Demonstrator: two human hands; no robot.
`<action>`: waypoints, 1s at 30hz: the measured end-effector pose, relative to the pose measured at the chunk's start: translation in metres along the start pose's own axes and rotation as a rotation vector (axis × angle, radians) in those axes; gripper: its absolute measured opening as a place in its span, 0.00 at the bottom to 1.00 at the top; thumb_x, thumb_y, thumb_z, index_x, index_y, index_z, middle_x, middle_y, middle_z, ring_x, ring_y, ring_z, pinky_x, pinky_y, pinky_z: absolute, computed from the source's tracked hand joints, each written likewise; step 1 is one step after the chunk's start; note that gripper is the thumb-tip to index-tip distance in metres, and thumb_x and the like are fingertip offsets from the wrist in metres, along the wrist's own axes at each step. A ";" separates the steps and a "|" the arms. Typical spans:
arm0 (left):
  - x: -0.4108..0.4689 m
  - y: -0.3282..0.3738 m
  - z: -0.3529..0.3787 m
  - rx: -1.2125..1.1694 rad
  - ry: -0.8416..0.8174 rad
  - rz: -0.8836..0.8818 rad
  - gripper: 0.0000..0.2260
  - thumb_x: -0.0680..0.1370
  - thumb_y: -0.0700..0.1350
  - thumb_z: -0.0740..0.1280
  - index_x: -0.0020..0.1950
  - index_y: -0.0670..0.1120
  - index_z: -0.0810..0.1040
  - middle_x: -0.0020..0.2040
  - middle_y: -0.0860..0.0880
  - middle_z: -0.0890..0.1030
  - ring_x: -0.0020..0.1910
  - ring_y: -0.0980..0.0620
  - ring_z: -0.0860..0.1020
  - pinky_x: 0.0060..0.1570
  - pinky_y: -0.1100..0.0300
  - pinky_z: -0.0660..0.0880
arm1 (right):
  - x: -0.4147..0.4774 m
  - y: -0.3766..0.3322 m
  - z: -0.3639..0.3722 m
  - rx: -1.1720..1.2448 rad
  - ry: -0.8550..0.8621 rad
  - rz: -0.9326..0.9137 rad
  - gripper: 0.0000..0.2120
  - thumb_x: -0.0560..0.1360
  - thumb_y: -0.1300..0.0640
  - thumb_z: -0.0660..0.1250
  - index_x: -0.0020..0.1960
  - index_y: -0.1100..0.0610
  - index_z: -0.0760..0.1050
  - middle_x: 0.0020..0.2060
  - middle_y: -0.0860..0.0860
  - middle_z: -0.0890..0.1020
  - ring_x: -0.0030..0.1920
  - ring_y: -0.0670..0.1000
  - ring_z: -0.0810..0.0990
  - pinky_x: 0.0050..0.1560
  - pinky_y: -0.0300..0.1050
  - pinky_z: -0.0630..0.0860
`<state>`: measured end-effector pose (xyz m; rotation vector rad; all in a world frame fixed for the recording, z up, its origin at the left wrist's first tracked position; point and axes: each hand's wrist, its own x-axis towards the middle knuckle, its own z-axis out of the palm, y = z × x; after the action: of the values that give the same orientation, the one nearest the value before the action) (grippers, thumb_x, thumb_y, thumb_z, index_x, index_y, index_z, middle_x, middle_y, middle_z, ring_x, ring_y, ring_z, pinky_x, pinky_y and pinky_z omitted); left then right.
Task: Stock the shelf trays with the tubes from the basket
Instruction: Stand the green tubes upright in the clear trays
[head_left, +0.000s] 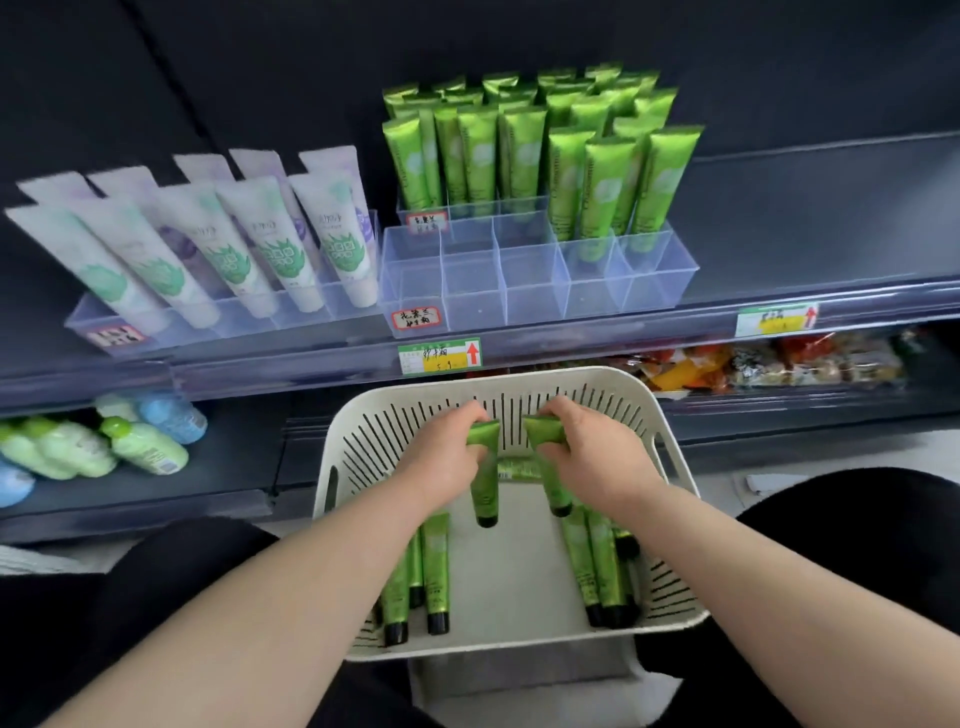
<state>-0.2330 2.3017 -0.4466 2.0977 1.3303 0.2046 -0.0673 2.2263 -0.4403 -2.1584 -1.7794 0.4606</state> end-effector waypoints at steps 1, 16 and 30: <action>0.000 0.009 -0.007 -0.004 0.035 0.025 0.10 0.77 0.40 0.68 0.56 0.51 0.74 0.50 0.53 0.75 0.47 0.52 0.74 0.45 0.59 0.69 | 0.000 -0.002 -0.010 -0.002 0.021 0.007 0.15 0.76 0.55 0.62 0.62 0.49 0.68 0.51 0.49 0.80 0.48 0.57 0.79 0.44 0.49 0.75; 0.007 0.132 -0.119 -0.080 0.465 0.239 0.12 0.78 0.41 0.68 0.60 0.51 0.75 0.56 0.51 0.76 0.39 0.55 0.74 0.44 0.57 0.71 | 0.019 -0.041 -0.161 -0.096 0.537 -0.138 0.15 0.77 0.55 0.62 0.63 0.52 0.69 0.55 0.51 0.78 0.51 0.58 0.77 0.45 0.49 0.70; 0.080 0.157 -0.158 -0.083 0.597 0.223 0.16 0.79 0.40 0.64 0.67 0.49 0.74 0.56 0.44 0.78 0.42 0.51 0.74 0.44 0.59 0.69 | 0.077 -0.035 -0.181 -0.061 0.581 -0.181 0.15 0.79 0.59 0.60 0.65 0.51 0.69 0.55 0.52 0.75 0.43 0.57 0.78 0.40 0.52 0.77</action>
<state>-0.1466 2.3930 -0.2463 2.1959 1.3663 1.0275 -0.0061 2.3023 -0.2663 -1.8775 -1.6329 -0.2488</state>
